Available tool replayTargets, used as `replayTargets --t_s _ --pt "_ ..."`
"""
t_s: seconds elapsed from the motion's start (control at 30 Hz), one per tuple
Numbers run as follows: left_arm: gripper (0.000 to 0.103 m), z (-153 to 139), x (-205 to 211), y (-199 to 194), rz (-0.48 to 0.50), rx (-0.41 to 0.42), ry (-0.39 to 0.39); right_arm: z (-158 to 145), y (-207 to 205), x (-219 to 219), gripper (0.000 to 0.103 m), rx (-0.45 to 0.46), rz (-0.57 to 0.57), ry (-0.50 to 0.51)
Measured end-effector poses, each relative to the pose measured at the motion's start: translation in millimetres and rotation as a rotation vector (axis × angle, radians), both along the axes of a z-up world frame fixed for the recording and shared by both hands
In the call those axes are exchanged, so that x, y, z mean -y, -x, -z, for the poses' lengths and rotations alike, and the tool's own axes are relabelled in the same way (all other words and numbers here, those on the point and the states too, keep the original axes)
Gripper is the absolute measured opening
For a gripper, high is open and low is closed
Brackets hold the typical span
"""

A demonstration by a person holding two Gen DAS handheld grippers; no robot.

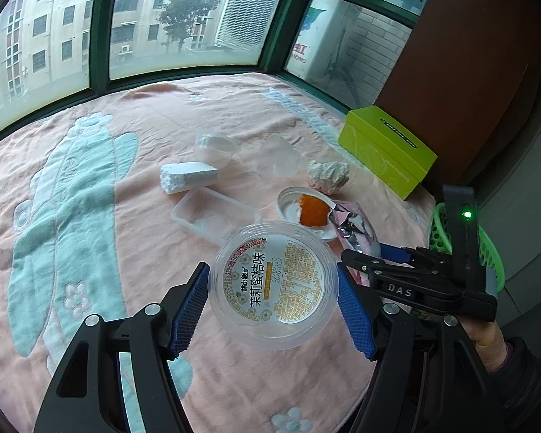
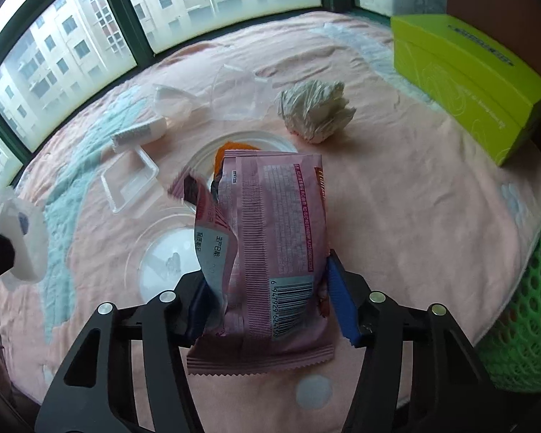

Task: Collect trash
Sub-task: 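Carry both items over the green wastebasket and open both tools to drop them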

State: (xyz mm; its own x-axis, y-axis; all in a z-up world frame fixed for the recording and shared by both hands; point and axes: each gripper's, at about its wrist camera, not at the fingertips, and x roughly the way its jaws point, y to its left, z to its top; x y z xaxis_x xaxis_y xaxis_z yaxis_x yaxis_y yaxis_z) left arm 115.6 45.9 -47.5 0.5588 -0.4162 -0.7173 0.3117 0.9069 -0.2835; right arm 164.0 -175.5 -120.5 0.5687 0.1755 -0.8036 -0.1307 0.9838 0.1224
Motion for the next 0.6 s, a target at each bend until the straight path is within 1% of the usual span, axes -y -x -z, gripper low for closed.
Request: replayTargets --t_s 0.13,0.27,0.5,0.6 --pt "0.066 -4 14 -1 0.022 0.006 -0.003 -15 12 13 0.057 0.033 0.008 -0.015" --pt "0.066 -11 37 -1 0.064 0.018 -0.008 -31 26 34 0.057 0.06 0.031 0.005" --pt "0.066 -18 90 -3 0.149 0.023 -0.005 -50 48 92 0.057 0.088 0.122 0.033" --pt "0.066 -22 117 -5 0.191 0.025 -0.005 -56 58 125 0.057 0.094 0.179 0.043"
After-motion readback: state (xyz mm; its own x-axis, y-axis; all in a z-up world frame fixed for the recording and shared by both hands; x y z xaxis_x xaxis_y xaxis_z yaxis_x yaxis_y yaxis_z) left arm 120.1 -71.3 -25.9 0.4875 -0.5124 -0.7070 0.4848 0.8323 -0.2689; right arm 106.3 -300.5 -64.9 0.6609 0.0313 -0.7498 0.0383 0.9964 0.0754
